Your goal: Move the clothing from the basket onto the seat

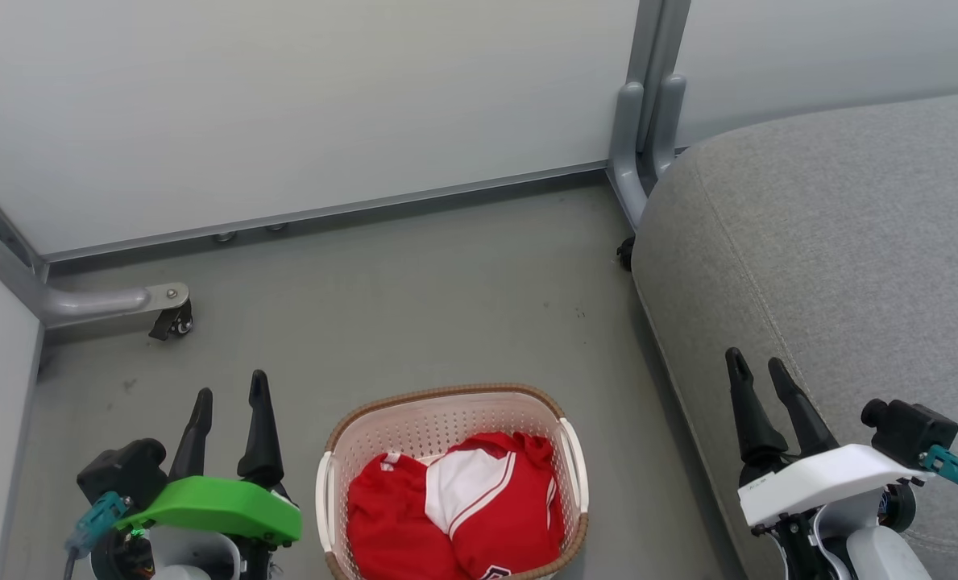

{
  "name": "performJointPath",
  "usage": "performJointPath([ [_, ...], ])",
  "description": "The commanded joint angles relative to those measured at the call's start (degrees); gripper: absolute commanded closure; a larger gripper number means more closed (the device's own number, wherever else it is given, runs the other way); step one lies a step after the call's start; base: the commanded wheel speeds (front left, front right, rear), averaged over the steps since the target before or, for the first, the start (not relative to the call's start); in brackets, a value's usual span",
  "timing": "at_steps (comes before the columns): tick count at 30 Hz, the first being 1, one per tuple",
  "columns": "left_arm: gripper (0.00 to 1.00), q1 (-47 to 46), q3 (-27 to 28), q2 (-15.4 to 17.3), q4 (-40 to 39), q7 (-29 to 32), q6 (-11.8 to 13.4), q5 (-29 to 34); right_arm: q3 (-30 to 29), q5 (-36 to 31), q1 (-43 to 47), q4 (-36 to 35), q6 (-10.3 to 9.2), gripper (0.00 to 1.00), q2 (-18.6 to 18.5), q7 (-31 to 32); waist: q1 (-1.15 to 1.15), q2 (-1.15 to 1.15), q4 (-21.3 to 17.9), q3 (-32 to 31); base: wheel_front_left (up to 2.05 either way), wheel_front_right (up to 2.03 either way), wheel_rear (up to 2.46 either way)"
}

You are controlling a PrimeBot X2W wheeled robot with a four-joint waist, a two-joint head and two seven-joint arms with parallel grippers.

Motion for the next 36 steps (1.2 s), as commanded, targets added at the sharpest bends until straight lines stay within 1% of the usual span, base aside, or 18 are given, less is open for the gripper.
performJointPath([
  [1, 0.0, -0.8, -0.34, 0.68, -0.4, -0.64, 0.3, 1.97, 0.18, -1.79, -1.03, -0.22, 0.02, 0.0, -0.38, -0.65, 0.0, 0.0, 0.06, -0.02, 0.0, 0.0, 0.0],
  [11, 0.0, -0.71, -1.3, 0.98, -0.82, -2.05, 1.71, 7.59, 0.45, -8.57, -1.16, 0.12, 0.03, 0.0, -0.44, -2.12, 0.0, 0.0, 0.39, -0.03, 0.0, 0.0, 0.0],
  [20, 0.0, -0.44, -1.9, 1.01, -0.85, -3.21, 2.48, 12.04, 0.13, -13.96, -1.32, 0.73, 0.03, 0.0, -0.49, -3.29, 0.0, 0.0, 0.68, 0.0, 0.0, 0.0, 0.0],
  [36, 0.0, 0.51, -2.01, 0.53, -1.79, -5.19, 1.87, 17.97, 0.7, -21.53, -1.15, 0.88, 0.03, 0.0, -0.56, -5.27, 0.0, 0.0, 1.05, -0.04, 0.0, 0.0, 0.0],
])
